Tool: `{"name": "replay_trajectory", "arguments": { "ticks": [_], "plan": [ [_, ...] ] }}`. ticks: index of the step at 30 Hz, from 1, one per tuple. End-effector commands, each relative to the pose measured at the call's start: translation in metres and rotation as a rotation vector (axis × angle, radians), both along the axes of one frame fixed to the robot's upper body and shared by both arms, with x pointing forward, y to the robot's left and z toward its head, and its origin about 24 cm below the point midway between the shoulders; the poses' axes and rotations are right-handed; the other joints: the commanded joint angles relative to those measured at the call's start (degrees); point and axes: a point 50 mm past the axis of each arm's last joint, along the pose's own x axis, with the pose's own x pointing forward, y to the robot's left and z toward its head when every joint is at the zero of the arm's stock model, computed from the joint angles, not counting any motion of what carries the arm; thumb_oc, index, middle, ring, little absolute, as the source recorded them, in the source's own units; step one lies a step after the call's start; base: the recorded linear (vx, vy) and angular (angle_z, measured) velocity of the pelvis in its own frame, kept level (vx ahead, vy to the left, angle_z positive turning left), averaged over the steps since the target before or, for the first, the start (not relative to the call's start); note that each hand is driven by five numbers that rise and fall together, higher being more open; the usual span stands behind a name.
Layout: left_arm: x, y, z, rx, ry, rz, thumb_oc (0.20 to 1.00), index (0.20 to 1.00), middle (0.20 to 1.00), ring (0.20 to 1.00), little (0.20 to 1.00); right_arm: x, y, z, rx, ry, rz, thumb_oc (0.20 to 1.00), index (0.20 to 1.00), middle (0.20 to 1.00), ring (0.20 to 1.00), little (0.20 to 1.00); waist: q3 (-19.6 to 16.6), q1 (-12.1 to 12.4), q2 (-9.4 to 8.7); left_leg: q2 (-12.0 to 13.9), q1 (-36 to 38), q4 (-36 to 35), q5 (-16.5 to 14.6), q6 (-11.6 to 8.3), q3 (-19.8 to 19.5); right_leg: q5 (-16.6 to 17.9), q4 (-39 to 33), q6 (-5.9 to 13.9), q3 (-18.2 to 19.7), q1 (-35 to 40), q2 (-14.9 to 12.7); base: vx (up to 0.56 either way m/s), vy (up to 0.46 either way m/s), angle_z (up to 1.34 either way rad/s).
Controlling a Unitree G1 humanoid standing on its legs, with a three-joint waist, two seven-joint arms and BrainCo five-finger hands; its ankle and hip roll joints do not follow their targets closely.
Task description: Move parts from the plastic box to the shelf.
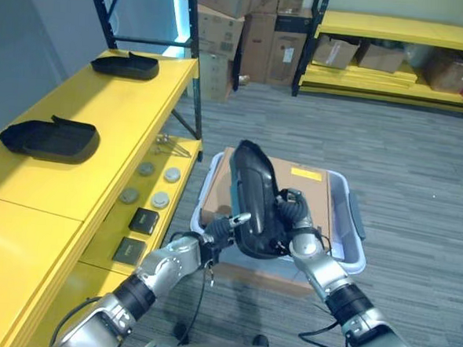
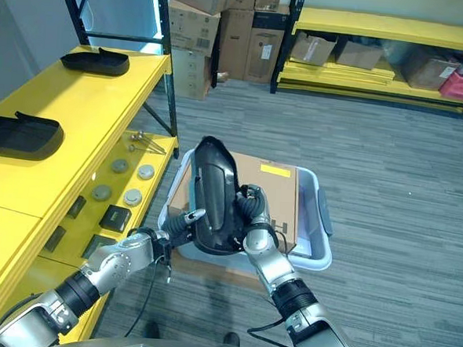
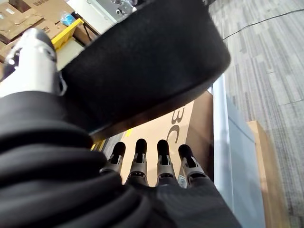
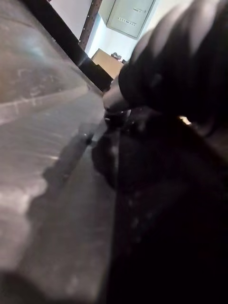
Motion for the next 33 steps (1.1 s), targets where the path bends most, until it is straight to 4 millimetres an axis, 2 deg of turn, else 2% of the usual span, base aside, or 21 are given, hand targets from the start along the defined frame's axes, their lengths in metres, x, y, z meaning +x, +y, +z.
{"name": "replay_trajectory", "arguments": {
  "ticks": [1,4,7,12,22,33],
  "plan": [
    [0.018,-0.022,0.036,-0.140,-0.103,0.007,1.000,1.000,1.000,1.000,1.000,0.020,0.013,0.031,-0.019,-0.122,0.074,0.200,0.200,0.200,0.200,0.200,-2.2,1.8,0.69,2.4,2.0,2.7,-7.5,-0.80,1.1,-3.4,-0.3,3.24,-1.4,-0.4,-1.2,0.00,0.000,0.00],
    [0.021,-0.014,0.045,-0.168,-0.123,0.019,1.000,1.000,1.000,1.000,1.000,0.019,0.008,0.031,-0.026,-0.115,0.068,0.200,0.200,0.200,0.200,0.200,-2.2,2.3,0.92,2.3,2.1,2.6,-7.4,-0.84,0.7,-3.3,-0.3,3.13,-1.7,-0.1,-1.2,0.00,0.000,0.00],
    [0.019,-0.014,0.047,-0.224,-0.095,0.009,1.000,1.000,1.000,1.000,1.000,0.019,0.007,0.028,-0.034,-0.110,0.076,0.200,0.200,0.200,0.200,0.200,-2.2,2.6,1.01,2.2,2.1,2.6,-7.3,-0.84,0.4,-3.3,-0.3,3.08,-2.0,0.1,-1.2,0.00,0.000,0.00],
    [0.016,-0.016,0.047,-0.219,-0.099,-0.028,1.000,1.000,1.000,1.000,1.000,0.018,0.005,0.025,-0.032,-0.109,0.076,0.200,0.200,0.200,0.200,0.200,-2.3,2.9,0.98,2.0,2.0,2.5,-7.3,-0.72,0.0,-3.3,-0.3,3.02,-2.2,0.1,-1.2,0.00,0.000,0.00],
    [0.008,-0.029,0.029,0.061,-0.182,-0.188,1.000,1.000,1.000,1.000,1.000,0.018,0.014,0.024,-0.017,-0.109,0.115,0.200,0.200,0.200,0.200,0.200,-2.5,1.8,0.85,1.8,2.2,2.0,-7.3,-0.38,0.2,-3.4,-0.3,3.33,-1.6,-0.2,-0.9,0.00,0.000,0.00],
    [0.000,-0.044,0.020,0.098,-0.161,-0.245,1.000,1.000,1.000,1.000,1.000,0.021,0.035,0.027,0.019,-0.097,0.170,0.200,0.200,0.200,0.200,0.200,-2.6,1.2,0.83,1.8,2.6,1.8,-7.4,-0.34,0.8,-3.5,-0.3,3.44,-1.0,-0.2,-0.8,0.00,0.000,0.00]
  ]
}}
